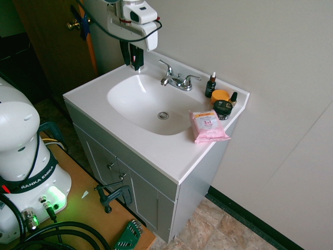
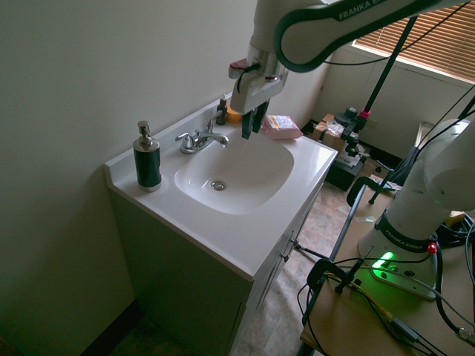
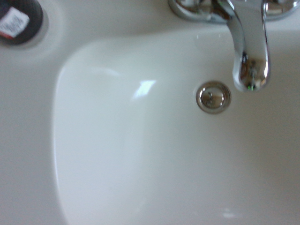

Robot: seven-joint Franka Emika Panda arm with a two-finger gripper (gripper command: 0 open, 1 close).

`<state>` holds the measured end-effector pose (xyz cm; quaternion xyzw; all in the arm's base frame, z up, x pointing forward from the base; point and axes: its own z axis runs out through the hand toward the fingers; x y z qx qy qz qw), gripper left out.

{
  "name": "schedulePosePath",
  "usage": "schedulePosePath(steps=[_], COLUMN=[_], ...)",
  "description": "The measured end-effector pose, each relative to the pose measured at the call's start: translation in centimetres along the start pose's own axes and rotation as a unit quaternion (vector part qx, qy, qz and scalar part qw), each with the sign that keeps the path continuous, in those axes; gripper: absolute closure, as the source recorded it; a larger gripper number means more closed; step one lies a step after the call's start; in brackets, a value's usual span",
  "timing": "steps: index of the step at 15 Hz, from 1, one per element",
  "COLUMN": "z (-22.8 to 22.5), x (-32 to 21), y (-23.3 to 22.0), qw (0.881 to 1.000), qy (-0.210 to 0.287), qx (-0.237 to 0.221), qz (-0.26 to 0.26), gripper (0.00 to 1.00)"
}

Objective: Push the sanitizer

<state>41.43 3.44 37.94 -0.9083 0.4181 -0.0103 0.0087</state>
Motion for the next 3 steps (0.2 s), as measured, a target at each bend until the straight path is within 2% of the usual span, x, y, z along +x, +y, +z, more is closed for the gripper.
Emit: schedulePosePath(steps=[3], z=[1.48], x=[-0.57], y=[1.51], qw=[1.0], qy=[-0.01], qx=[-0.001], qz=[-0.001], gripper=[0.0])
